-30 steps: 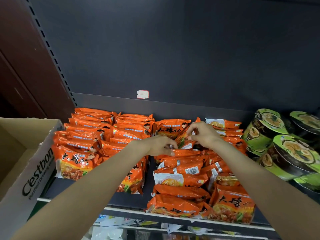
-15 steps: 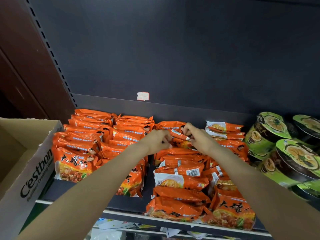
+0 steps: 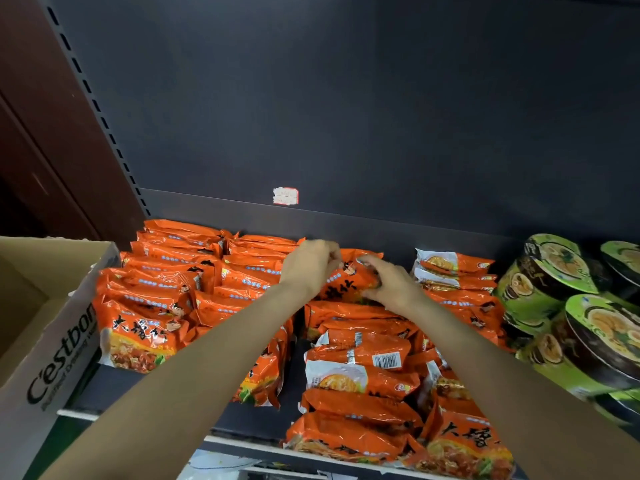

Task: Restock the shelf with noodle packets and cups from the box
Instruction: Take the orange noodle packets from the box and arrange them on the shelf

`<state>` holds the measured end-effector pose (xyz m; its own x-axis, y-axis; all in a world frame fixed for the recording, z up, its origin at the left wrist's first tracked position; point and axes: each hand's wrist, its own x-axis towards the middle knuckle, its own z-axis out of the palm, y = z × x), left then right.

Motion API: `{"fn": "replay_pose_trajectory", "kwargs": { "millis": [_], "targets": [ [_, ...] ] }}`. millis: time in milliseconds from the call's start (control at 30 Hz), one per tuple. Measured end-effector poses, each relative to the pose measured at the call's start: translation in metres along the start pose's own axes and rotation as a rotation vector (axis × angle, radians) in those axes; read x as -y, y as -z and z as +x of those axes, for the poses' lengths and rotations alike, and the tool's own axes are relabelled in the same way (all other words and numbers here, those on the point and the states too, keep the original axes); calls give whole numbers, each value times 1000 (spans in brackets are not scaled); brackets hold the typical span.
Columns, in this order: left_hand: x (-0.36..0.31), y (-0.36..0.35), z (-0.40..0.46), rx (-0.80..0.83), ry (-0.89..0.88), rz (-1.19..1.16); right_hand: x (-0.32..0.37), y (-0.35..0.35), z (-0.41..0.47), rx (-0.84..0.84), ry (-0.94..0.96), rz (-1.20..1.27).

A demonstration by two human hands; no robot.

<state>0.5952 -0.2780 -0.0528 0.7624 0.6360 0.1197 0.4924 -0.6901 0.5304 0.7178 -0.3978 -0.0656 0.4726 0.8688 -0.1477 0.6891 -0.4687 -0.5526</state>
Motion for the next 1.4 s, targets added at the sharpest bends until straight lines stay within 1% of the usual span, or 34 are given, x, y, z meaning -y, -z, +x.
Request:
{"fn": "replay_pose_trajectory", "kwargs": {
  "millis": [33,100,167,233,300,367,433,533,600,700,767,867,1000,1067,1133,1200,1300,1400],
  "targets": [
    [-2,-2,3,-5,-28,20,0,0,2,-16,-1,-75],
    [-4,-5,8,50,-59,-1,-1,1,8,-97,-9,-186],
    [1,-7,12,139,-87,23,-3,6,11,-141,-49,-163],
    [11,-7,14,216,-108,190,-8,9,14,-167,-89,-116],
    [19,-7,15,255,-114,353,-12,9,17,-210,-130,-79],
    [23,-9,18,236,-126,450,-13,7,18,-213,-156,-35],
    [23,-12,21,175,-147,518,-11,3,19,-200,-159,-58],
    [22,-15,24,85,-160,587,-6,3,19,-265,-139,-246],
    [22,-17,24,29,-167,597,-5,5,19,-275,-105,-290],
    [24,-18,24,46,-173,572,-7,6,19,-184,-100,-224],
    [24,-17,24,75,-194,584,-7,5,20,-176,-127,-152],
    [26,-15,26,65,-222,596,-2,1,23,-191,-164,-102],
    [31,-13,26,102,-215,562,0,2,30,-96,-199,-57],
    [29,-12,21,125,-230,488,-3,6,31,-41,-212,1],
    [25,-10,16,111,-280,374,-4,12,26,-6,-222,25],
    [20,-7,8,129,-305,201,-5,16,18,-29,-200,26],
    [17,2,-10,244,-314,14,-3,21,-2,-101,-102,-3],
    [22,15,-24,366,-301,9,-1,25,-24,-55,-25,6]
  ]
}}
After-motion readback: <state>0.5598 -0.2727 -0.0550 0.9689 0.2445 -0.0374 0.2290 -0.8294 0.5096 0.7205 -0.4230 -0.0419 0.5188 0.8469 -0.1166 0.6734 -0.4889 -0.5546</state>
